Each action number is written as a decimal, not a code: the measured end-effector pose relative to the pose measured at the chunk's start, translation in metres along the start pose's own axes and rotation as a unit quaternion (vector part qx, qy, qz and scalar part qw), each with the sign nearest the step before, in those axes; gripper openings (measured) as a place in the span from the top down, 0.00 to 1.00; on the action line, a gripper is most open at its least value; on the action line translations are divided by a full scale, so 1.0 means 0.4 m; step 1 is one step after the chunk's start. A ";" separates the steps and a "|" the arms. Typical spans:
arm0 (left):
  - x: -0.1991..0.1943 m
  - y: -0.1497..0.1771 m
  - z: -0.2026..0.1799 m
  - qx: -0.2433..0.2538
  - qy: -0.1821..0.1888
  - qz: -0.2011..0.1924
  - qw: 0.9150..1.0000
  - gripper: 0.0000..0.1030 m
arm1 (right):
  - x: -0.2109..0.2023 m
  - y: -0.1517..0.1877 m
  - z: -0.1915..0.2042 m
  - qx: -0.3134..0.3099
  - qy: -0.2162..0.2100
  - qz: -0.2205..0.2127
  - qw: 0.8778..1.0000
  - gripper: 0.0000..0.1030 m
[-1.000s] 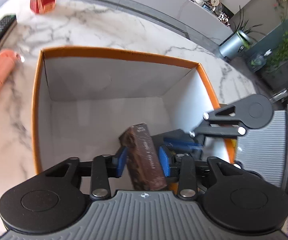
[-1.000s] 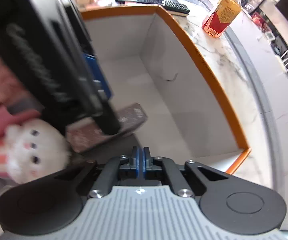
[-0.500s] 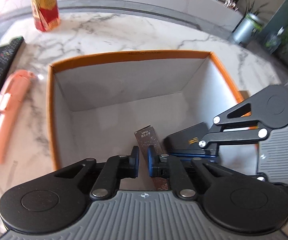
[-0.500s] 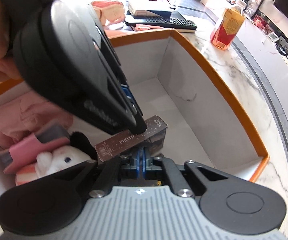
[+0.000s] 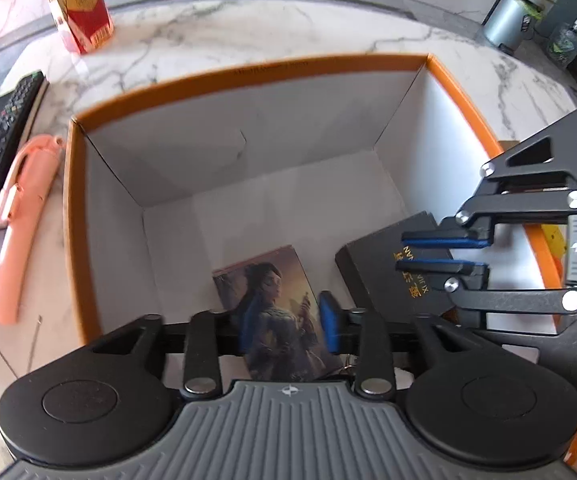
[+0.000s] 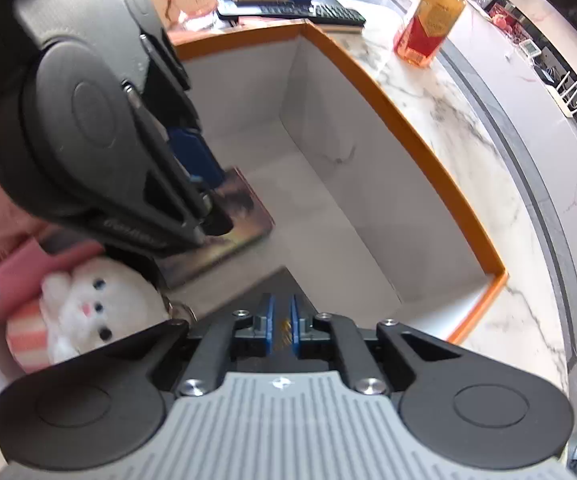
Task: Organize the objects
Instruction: 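Open both tools to release the card box and black pad upright in the box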
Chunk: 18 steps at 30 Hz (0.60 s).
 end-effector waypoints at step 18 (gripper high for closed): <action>0.037 -0.014 -0.006 -0.068 0.078 0.044 0.994 0.28 | -0.145 0.080 0.060 -0.016 0.031 -0.039 0.999 0.74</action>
Point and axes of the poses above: each gripper's, at about its wrist camera, not at the fingertips, and x roughly the way its jaws point, z to its left, y to its underside, the point moved 4 cm from there along x, roughly the way its jaws point, and after that the axes turned 14 degrees about -y, right-handed, at the moved point
